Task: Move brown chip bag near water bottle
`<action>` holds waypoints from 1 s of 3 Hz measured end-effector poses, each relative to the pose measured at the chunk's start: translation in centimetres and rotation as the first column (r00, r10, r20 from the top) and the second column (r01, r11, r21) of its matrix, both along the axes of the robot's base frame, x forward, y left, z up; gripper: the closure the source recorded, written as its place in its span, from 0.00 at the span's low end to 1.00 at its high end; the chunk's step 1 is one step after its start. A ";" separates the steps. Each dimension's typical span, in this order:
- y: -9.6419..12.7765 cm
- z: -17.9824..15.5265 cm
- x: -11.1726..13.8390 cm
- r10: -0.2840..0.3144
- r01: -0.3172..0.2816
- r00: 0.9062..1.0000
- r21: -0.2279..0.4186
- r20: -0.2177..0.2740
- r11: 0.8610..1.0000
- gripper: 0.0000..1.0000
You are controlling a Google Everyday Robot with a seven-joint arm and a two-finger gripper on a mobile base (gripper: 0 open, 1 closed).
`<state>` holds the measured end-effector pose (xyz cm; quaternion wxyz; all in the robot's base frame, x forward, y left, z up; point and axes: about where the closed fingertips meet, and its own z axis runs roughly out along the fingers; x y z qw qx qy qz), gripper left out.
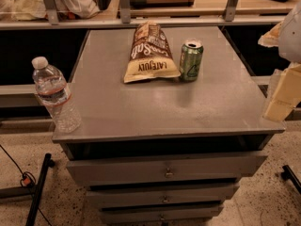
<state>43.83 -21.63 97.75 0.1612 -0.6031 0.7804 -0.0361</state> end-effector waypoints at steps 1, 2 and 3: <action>0.0 0.0 0.0 0.000 0.000 1.000 0.000 0.000 1.000 0.00; 0.7 1.1 2.8 0.021 -0.027 0.997 0.084 0.078 0.996 0.00; 2.2 2.7 8.7 0.020 -0.054 0.987 0.217 0.157 0.975 0.00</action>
Offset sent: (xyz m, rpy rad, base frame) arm 0.0822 0.0181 0.0333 0.2542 -0.2123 0.0714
